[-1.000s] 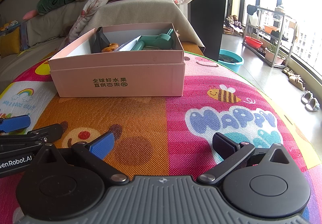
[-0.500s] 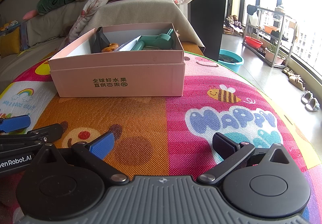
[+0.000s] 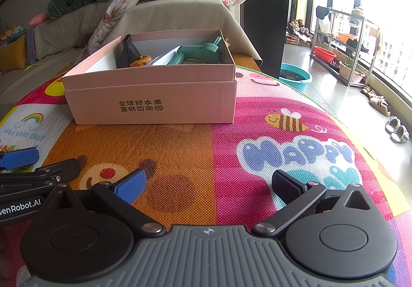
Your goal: Organize rigid objects
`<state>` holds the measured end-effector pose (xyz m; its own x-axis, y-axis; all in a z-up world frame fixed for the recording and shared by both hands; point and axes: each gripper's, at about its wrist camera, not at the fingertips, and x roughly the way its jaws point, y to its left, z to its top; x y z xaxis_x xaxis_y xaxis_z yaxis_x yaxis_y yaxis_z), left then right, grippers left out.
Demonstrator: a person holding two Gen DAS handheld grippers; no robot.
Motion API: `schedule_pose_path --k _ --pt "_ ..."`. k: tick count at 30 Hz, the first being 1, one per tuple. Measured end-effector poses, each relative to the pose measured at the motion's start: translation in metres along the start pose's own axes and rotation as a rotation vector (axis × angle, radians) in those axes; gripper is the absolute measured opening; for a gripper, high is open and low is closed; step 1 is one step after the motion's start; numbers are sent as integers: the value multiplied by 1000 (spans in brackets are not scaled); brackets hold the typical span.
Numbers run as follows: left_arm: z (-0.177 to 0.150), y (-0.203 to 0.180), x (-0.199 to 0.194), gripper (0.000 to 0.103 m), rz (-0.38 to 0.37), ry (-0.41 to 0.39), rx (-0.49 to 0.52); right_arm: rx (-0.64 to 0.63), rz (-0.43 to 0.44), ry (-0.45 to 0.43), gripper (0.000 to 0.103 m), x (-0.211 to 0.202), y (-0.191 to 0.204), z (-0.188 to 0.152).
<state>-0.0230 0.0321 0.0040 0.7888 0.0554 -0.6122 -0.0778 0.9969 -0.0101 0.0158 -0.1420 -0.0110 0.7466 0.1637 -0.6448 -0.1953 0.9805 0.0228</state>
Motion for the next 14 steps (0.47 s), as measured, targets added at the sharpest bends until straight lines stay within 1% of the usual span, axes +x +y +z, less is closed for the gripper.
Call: schedule_pose_path --k 14 --pt "0 -1 0 78 4 -1 5 0 0 0 103 0 0 0"
